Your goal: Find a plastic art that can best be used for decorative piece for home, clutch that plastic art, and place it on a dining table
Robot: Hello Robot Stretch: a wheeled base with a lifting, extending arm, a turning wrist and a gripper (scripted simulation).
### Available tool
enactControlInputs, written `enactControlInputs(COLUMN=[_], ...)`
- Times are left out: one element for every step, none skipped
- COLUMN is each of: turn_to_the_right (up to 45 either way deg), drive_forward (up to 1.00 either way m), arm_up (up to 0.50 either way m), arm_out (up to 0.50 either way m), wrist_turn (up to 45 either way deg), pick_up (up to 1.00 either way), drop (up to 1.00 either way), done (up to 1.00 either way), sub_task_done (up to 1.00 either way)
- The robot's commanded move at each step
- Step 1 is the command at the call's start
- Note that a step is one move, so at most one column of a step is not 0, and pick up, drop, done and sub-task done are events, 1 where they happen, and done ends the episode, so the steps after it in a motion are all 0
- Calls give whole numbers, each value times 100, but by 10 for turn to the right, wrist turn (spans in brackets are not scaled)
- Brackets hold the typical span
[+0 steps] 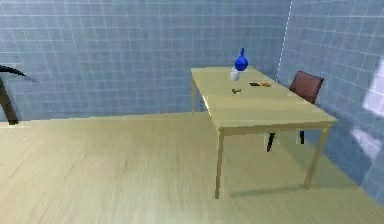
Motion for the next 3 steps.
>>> enactControlInputs(turn_to_the_right=[0,-120,0], drive_forward=[65,0,100], arm_up=[0,0,0], arm_out=[0,0,0], wrist_turn=[0,0,0], pick_up=[0,0,0], drop=[0,0,0], done=[0,0,0], sub_task_done=[0,0,0])
